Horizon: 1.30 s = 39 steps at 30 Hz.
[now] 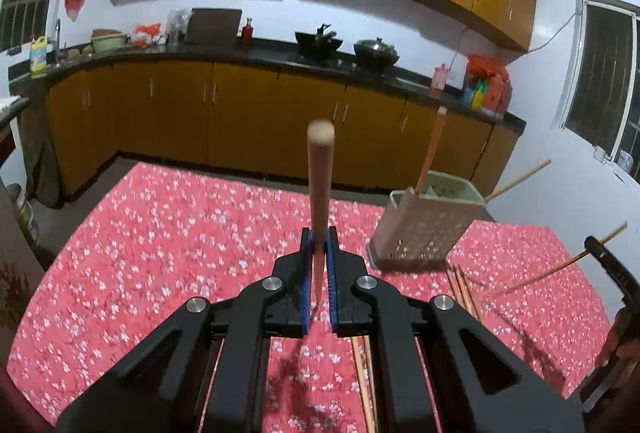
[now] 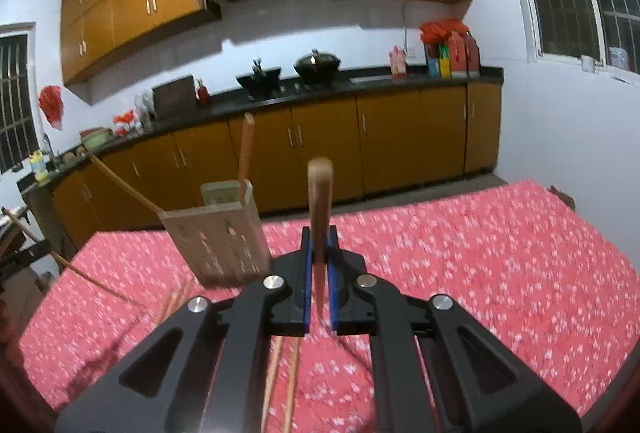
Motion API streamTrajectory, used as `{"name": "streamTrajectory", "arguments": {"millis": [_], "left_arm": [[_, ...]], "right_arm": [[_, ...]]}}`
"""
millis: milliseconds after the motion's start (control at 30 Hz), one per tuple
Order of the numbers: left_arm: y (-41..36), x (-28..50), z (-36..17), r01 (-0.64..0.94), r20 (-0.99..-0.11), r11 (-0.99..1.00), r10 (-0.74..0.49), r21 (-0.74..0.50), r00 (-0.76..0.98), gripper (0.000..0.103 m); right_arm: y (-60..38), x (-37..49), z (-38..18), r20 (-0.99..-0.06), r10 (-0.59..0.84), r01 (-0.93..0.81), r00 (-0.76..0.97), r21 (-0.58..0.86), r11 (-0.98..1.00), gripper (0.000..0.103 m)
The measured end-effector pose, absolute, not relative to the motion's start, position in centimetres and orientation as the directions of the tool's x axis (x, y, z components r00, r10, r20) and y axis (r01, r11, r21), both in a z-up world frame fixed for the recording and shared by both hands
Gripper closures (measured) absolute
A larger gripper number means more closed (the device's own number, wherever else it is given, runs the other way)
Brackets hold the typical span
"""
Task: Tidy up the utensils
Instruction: 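Raise both held chopsticks upright and carry them over the utensil holder, then drop the chopsticks into the holder by opening both tools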
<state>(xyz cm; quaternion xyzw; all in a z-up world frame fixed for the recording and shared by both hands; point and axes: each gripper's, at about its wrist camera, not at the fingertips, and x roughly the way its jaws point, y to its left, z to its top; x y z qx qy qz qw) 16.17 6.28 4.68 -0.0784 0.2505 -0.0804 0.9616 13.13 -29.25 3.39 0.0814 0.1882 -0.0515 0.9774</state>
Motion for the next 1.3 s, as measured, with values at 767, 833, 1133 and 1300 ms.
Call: {"name": "streamTrajectory", "arguments": {"millis": [767, 833, 1133, 1300], "left_arm": [[-1.2, 17.5, 15.2, 0.267, -0.16, 0.942, -0.301, -0.205, 0.94, 0.096], [-1.7, 18.6, 15.2, 0.256, -0.154, 0.943, -0.29, -0.211, 0.945, 0.096], [-3.7, 23.2, 11.7, 0.242, -0.245, 0.951, -0.286, -0.195, 0.926, 0.096], [-4.0, 24.6, 9.9, 0.245, -0.315, 0.946, -0.304, -0.213, 0.899, 0.096]], "right_arm": [[-24.6, 17.9, 14.3, -0.041, 0.072, -0.063, 0.997, 0.206, 0.977, 0.095], [-24.6, 19.2, 13.7, -0.062, 0.062, -0.048, 0.996, 0.21, 0.977, 0.095], [-24.5, 24.6, 10.0, -0.209, 0.074, -0.027, 0.975, 0.219, 0.975, 0.095], [-24.4, 25.2, 8.9, -0.246, 0.086, -0.029, 0.966, 0.225, 0.974, 0.091]]}}
